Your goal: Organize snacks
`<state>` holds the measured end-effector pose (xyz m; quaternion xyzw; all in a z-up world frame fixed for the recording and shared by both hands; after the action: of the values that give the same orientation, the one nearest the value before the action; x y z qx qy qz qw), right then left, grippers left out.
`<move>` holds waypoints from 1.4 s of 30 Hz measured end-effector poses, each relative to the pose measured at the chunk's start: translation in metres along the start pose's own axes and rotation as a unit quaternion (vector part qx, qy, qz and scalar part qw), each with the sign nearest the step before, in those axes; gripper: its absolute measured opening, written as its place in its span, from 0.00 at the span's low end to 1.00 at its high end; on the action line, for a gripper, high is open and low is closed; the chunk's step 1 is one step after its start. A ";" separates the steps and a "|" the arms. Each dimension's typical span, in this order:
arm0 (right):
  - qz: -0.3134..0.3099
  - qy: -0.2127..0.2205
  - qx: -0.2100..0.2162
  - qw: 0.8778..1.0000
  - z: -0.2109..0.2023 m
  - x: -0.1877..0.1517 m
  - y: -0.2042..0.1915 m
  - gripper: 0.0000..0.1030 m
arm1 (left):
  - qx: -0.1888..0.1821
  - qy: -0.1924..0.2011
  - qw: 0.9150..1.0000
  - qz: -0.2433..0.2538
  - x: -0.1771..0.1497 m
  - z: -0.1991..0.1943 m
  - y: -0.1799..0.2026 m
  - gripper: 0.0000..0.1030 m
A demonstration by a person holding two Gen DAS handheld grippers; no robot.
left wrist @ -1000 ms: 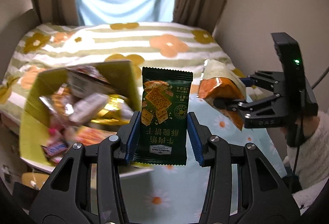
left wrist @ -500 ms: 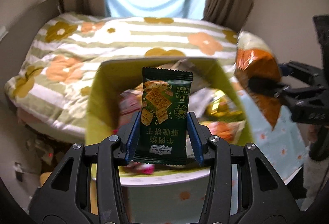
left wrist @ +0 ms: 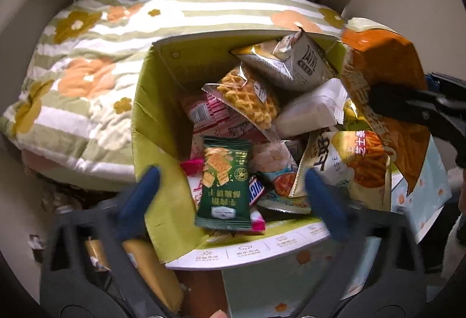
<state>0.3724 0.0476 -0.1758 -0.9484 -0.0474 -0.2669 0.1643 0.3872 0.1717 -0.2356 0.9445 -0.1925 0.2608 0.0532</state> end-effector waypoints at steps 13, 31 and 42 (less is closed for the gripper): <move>-0.015 -0.018 0.043 0.999 0.008 -0.005 -0.027 0.65 | 0.040 -0.010 0.999 -0.029 -0.028 -0.026 -0.010 0.99; 0.031 0.034 -0.015 0.999 -0.012 -0.022 0.023 0.93 | 0.026 -0.023 0.999 -0.022 -0.037 -0.022 -0.001 0.99; 0.030 0.127 -0.034 0.991 -0.129 -0.028 0.050 0.93 | 0.063 0.092 0.994 0.000 0.006 -0.111 0.069 0.99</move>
<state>0.2942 -0.0431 -0.1016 -0.9131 0.0116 -0.3812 0.1443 0.3124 0.1289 -0.1376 0.9179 -0.1704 0.3582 0.0113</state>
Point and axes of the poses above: each gripper's, at about its wrist camera, not at the fingertips, and z roughly the way its jaws point, y to its right, x to its top, the point moved 7 cm from there along z, roughly the way its jaws point, and after that the axes turned 9 degrees about z, right-handed, at the moved point
